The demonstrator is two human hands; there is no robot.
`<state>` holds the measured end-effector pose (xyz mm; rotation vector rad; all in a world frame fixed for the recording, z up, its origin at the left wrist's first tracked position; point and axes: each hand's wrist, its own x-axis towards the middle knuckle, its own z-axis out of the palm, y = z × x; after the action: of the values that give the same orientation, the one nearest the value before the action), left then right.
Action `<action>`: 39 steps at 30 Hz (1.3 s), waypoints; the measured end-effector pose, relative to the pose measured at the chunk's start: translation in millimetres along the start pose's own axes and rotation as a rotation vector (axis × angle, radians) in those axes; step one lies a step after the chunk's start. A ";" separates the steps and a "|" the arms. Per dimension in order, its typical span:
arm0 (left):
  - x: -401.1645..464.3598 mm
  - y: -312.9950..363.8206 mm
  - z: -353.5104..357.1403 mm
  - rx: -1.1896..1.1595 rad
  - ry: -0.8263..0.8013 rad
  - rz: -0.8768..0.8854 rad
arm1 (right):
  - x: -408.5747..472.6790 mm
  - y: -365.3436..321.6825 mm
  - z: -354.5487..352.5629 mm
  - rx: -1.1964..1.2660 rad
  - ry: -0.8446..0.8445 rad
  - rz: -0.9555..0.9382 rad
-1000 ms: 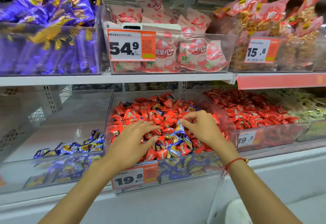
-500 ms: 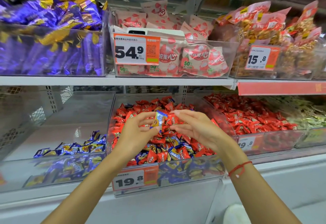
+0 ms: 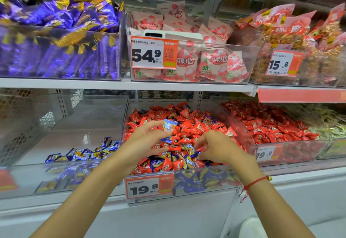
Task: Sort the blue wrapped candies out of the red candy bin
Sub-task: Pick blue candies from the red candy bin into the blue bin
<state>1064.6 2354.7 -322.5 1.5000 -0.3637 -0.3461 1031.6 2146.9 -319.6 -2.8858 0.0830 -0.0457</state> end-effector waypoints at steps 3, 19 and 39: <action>-1.1 -3.3 -2.2 0.121 0.059 0.054 | 0.5 3.2 -2.2 0.073 0.077 0.005; -6.7 -5.1 -6.7 0.409 0.066 0.179 | -0.8 -23.6 -2.1 0.331 0.102 0.020; -9.0 -2.1 3.7 0.213 0.137 0.003 | -6.1 2.2 -20.5 0.956 0.055 0.122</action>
<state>1054.9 2355.2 -324.6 1.7210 -0.3008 -0.2047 1024.6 2139.9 -300.5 -1.9212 0.1872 -0.1074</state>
